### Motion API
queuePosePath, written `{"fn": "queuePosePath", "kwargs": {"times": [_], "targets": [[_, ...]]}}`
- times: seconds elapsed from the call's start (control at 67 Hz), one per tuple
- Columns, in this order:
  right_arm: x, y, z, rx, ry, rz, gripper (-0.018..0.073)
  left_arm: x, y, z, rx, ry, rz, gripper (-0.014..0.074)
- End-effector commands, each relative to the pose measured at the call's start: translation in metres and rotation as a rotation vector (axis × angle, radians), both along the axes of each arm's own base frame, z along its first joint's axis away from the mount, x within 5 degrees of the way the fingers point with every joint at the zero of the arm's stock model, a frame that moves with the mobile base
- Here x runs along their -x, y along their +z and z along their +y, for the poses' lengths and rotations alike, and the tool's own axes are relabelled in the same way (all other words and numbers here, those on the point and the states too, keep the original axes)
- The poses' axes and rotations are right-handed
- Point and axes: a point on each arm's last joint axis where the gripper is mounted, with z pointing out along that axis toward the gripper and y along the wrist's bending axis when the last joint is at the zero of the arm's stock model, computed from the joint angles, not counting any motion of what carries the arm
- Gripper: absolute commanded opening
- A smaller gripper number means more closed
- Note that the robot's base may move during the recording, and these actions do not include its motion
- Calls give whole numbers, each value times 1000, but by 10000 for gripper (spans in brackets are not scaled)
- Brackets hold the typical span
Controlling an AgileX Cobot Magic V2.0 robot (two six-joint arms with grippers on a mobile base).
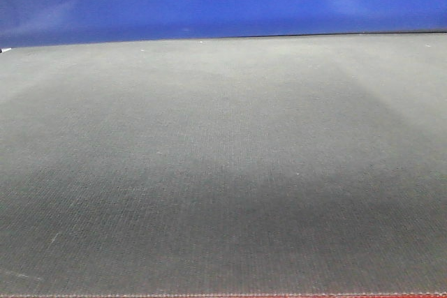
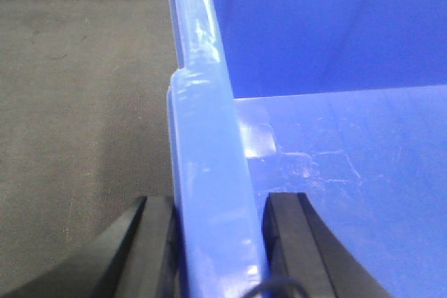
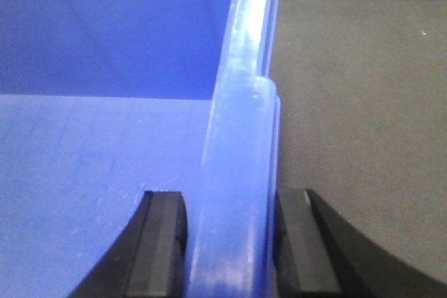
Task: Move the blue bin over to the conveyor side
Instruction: 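Lower the blue bin onto the grey conveyor belt with both grippers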
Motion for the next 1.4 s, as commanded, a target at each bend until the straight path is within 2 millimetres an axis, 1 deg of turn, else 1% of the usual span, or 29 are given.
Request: {"fn": "queuePosePath", "kwargs": {"times": [0.0, 0.269, 0.448, 0.851, 0.94, 1.0, 1.104, 1.209, 1.239, 1.313, 1.388], "targets": [[4, 18, -7, 32, -20, -175, -70, 5, 16, 2, -31, 4, -140, -9], [4, 18, -7, 32, -20, -175, -70, 5, 16, 2, -30, 4, -143, -9], [3, 20, -6, 25, -19, -198, -70, 3, 25, 2, -23, 11, -241, -9], [3, 21, -6, 16, -15, -211, -70, 2, 25, 2, -23, 11, -245, -9], [4, 23, -6, 12, -14, -210, -70, 4, 29, 2, -17, 11, -269, -9], [1, 23, -4, 9, -13, -224, -70, -1, 33, 1, -18, 10, -260, -9], [-10, 26, 0, 15, -13, -205, -70, -19, 35, 0, -22, 6, -199, -9], [-33, 26, 8, 28, -13, -167, -70, -49, 31, -2, -15, 0, -138, -9], [-39, 25, 10, 32, -12, -156, -70, -56, 29, -2, -13, -1, -123, -9], [-59, 20, 17, 44, -10, -128, -70, -79, 17, -3, -14, -2, -62, -9], [-79, 8, 25, 60, -6, -85, -70, -97, 3, -4, -17, -4, 5, -9]]}}
